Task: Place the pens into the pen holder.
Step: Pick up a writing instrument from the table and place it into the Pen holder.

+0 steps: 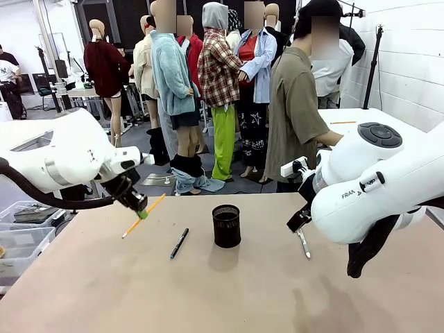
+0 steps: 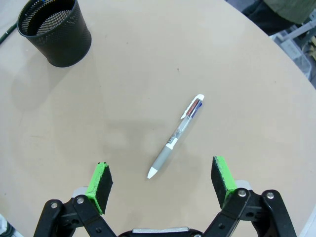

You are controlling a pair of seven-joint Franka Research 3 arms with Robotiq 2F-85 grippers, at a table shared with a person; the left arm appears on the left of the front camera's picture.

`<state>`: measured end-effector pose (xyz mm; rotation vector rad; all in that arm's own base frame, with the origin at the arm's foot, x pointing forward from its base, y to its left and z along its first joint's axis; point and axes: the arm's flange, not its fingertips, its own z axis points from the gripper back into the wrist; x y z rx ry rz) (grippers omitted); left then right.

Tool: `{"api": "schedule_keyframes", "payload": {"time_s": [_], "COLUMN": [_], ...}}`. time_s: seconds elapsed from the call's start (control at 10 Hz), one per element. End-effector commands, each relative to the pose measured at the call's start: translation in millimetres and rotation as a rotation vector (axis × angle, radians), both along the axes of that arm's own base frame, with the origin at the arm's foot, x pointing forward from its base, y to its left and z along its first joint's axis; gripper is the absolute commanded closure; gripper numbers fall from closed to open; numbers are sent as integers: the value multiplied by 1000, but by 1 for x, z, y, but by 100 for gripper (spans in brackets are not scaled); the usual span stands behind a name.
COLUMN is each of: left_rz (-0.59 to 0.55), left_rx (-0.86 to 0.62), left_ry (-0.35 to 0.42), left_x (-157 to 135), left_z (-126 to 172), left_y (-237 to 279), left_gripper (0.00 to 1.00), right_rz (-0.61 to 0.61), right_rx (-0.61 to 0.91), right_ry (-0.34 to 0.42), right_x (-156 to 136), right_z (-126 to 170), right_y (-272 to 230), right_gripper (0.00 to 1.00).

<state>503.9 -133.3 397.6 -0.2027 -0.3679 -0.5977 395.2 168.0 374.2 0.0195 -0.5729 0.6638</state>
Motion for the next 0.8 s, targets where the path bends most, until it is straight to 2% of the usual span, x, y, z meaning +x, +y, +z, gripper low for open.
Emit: {"api": "schedule_keyframes", "payload": {"time_s": [0.0, 0.2, 0.3, 0.5, 0.6, 0.7], "left_rz": [-243, -424, -479, -547, -569, -534], "left_rx": [-173, -295, -348, -482, -552, -496], "left_ry": [-78, -191, -237, -392, -432, -349], "left_x": [-9, -12, -12, -8, -6, -8], "left_z": [-3, 3, 7, 13, 17, 18], "left_y": [9, -6, -14, -26, -34, -47], "left_gripper": [100, 100, 100, 100, 100, 100], "right_rz": [0, 0, 0, 0, 0, 0], "right_rx": [0, 0, 0, 0, 0, 0], "right_ry": [1, 1, 1, 1, 1, 1], "right_x": [0, 0, 0, 0, 0, 0], "right_z": [0, 0, 0, 0, 0, 0], "right_y": [0, 0, 0, 0, 0, 0], "right_gripper": [0, 0, 0, 0, 0, 0]}}
